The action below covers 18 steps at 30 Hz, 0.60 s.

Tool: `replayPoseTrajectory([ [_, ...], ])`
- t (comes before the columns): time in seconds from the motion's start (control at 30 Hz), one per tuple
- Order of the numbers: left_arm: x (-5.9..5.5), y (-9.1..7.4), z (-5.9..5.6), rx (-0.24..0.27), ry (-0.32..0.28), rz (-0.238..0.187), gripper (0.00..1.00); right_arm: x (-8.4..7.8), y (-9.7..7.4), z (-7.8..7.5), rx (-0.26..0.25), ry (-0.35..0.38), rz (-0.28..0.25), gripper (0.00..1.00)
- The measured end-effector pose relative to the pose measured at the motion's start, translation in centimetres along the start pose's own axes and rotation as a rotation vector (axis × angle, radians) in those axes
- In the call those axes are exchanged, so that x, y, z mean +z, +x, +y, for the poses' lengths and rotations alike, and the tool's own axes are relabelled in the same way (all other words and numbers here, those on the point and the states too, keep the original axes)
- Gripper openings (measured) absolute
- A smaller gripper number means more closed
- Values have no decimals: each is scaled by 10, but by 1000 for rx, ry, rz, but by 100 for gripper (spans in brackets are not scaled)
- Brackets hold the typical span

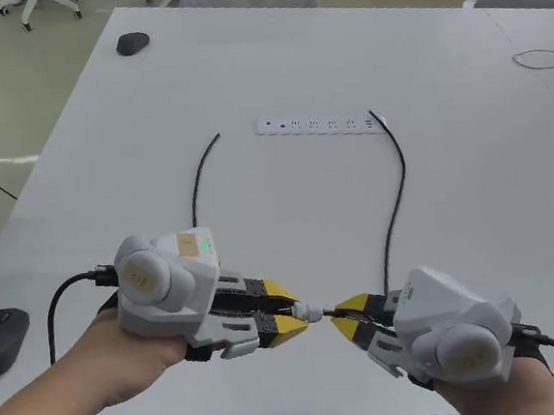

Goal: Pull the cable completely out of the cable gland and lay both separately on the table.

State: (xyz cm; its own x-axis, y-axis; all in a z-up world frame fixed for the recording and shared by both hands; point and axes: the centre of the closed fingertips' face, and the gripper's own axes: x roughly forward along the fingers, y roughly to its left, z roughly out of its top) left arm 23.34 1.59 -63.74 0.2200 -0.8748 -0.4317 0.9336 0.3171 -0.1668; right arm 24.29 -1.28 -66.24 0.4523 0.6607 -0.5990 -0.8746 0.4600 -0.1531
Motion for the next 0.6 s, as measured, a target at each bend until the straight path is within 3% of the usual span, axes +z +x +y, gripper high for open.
replayPoseTrajectory([
  [0.03,1,0,0,-2,-1,-3,15,0,-1,-1,2,23,-8,0],
  [0.17,1,1,0,3,-1,-3,15,-8,-1,-6,-13,6,15,0],
  [0.37,0,2,-1,6,-6,-5,15,-24,-4,-21,-59,67,38,0],
  [0.5,0,3,-2,6,-9,-6,15,-38,-5,-29,-97,174,62,0],
  [0.6,-1,6,-3,5,-8,-3,15,-43,-3,-26,-88,249,64,0],
])
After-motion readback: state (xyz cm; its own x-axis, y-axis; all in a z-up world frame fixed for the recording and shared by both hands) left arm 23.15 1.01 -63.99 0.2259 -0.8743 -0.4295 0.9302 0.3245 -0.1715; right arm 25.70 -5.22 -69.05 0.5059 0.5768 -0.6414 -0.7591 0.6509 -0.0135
